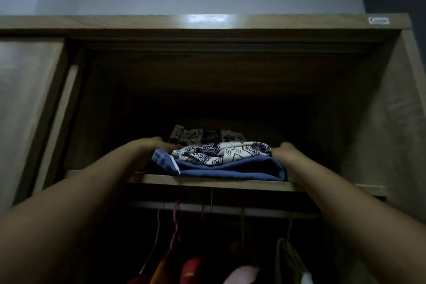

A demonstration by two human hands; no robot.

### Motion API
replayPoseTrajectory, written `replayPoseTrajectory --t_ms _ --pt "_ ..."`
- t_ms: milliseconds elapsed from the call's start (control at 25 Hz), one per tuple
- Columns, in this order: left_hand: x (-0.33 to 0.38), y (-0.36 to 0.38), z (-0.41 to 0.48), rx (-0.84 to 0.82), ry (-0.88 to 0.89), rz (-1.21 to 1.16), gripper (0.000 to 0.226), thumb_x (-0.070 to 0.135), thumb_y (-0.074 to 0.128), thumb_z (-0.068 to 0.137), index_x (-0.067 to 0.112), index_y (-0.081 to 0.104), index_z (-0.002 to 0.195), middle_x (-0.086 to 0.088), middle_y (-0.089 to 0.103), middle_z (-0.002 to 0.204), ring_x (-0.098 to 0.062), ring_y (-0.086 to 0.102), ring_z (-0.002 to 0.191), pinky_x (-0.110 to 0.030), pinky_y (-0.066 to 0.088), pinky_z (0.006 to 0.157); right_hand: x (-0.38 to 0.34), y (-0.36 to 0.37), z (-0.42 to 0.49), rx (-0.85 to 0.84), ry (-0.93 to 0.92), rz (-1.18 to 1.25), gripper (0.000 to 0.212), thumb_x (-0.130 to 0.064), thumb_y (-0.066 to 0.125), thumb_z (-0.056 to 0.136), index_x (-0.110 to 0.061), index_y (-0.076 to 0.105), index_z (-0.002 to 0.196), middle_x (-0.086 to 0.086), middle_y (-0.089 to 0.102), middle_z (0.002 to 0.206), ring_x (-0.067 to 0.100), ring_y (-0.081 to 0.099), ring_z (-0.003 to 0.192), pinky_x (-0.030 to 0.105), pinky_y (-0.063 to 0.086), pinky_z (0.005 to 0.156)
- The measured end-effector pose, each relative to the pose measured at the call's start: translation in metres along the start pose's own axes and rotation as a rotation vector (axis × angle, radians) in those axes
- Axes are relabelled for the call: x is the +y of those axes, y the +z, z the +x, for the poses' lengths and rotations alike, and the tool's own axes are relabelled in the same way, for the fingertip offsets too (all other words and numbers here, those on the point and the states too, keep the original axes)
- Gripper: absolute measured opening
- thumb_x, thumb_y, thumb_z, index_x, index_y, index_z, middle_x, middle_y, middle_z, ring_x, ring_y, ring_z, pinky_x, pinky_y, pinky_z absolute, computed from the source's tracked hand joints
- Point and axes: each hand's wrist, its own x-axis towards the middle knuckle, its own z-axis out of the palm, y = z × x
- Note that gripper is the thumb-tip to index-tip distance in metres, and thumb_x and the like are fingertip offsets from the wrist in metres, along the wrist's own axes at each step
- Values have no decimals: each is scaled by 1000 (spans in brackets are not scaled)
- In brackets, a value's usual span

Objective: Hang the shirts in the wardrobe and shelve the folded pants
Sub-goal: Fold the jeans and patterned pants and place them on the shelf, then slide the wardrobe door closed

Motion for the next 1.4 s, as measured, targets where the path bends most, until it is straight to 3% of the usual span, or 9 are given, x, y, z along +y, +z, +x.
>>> replayPoseTrajectory --t_ms 80,200,280,560,680,800,1000,1160,1400 --pt "7 -18 -8 4 149 -92 30 13 57 92 0 55 119 -18 63 115 -27 60 97 -35 49 78 -4 -7 -8 176 -344 -225 42 -21 56 91 -11 47 131 12 53 124 24 53 105 26 41 81" --pt "16 -12 -30 82 410 146 41 28 44 99 14 47 137 -7 53 133 -25 51 123 -34 40 100 0 -16 -37 -144 -748 -413 38 -31 45 96 -27 48 134 -6 48 126 9 45 117 28 39 98" --pt "3 7 -36 -11 495 333 44 32 36 101 18 40 142 -3 43 146 -22 39 135 -30 29 110 11 -17 -41 -295 -748 -598 41 -34 43 97 -29 43 138 -5 48 130 10 47 116 34 41 102" --pt "-40 16 20 -161 433 64 42 37 48 96 36 45 138 4 40 150 -4 39 128 -16 27 96 11 -8 -34 -338 -583 -653 36 -30 38 99 -28 48 133 -6 50 114 12 50 101 31 44 87" --pt "-35 18 12 -154 410 10 42 30 44 99 29 42 141 -1 37 152 -15 36 136 -22 27 101 13 -8 -36 -333 -565 -644 36 -32 39 98 -28 49 132 -4 55 115 13 55 97 34 48 85" --pt "-37 13 -30 16 445 192 43 31 36 101 27 38 143 -5 36 152 -22 35 138 -34 29 110 20 -6 -38 -270 -536 -651 36 -34 40 98 -32 49 132 -3 57 121 17 58 100 40 50 90" --pt "-122 -9 -126 424 753 277 49 30 34 96 18 38 144 0 30 155 -14 14 146 -42 15 121 59 30 -106 167 -1086 -349 30 -8 49 84 -9 63 110 10 64 115 24 56 111 30 38 99" --pt "-255 -20 -193 620 569 370 54 19 35 98 10 22 150 -6 12 160 -21 4 149 -46 13 121 125 136 -218 -269 -1163 -222 31 -14 47 86 -4 61 111 13 62 115 24 53 111 35 40 100" --pt "-397 4 -231 391 214 466 68 47 26 97 19 -4 152 -1 -13 161 -17 -12 148 -51 10 120 207 301 -350 -864 -1433 -535 43 -23 56 78 -11 56 120 6 59 124 20 53 117 33 47 94"
